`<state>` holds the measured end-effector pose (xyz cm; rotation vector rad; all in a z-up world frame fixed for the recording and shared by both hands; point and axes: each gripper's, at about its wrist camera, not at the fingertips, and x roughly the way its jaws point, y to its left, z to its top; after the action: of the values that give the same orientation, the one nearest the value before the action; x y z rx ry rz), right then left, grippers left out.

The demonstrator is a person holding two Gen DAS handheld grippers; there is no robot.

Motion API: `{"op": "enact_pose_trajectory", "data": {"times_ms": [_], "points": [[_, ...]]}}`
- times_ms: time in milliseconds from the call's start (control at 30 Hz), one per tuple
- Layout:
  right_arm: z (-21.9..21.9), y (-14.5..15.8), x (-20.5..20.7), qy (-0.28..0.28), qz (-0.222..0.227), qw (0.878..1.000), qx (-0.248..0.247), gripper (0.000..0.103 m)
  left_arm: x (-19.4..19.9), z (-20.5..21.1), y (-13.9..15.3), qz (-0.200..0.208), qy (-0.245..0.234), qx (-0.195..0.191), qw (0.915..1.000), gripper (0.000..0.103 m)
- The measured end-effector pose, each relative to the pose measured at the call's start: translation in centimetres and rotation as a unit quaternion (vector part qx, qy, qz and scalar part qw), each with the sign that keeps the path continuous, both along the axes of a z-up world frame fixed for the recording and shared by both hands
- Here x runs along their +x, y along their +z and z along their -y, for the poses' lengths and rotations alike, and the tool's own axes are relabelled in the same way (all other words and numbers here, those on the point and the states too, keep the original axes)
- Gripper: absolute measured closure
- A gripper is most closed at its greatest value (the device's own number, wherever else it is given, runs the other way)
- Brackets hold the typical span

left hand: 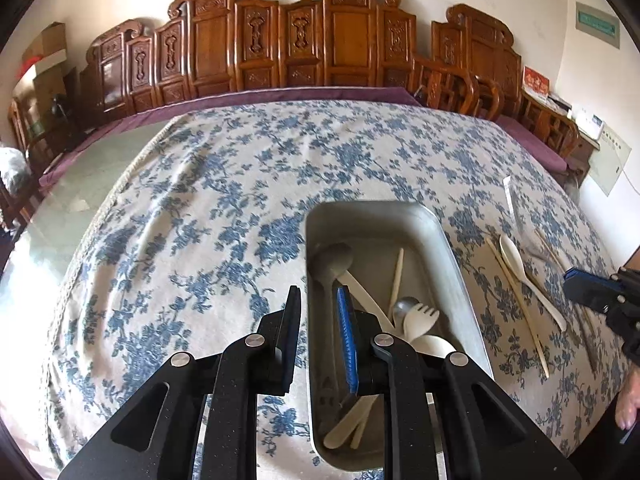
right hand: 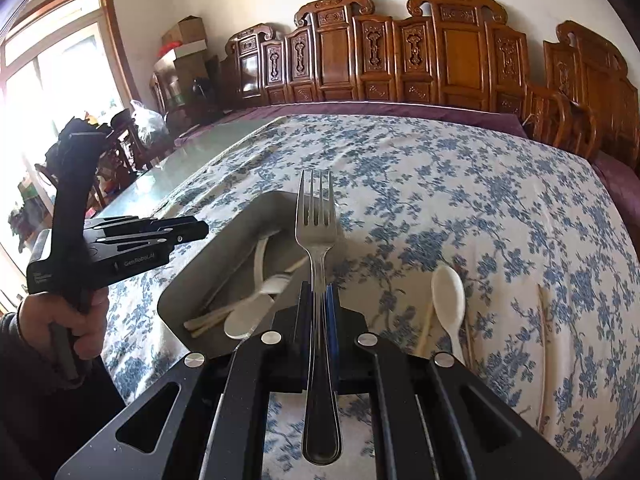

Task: Organize utensils
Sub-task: 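Lower the metal fork into the grey tray and open the right tool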

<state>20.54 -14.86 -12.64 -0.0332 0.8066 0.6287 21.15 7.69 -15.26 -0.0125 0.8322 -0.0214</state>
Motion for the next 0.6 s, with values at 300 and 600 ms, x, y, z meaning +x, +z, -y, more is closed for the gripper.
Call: {"op": "enact_pose_trajectory", "data": {"times_ms": [300, 600], "points": [[-5.0, -0.2, 0.7, 0.018, -0.006, 1.0, -0.009, 0.094, -0.3, -2.0, 1.1, 0.016, 0.019, -0.008, 0.9997, 0.086], [-9.1, -2.5, 2.4, 0.005, -0.035, 0.999, -0.015, 0.094, -0.5, -3.4, 1.7, 0.025, 0.03, -0.015, 0.9991, 0.086]]}}
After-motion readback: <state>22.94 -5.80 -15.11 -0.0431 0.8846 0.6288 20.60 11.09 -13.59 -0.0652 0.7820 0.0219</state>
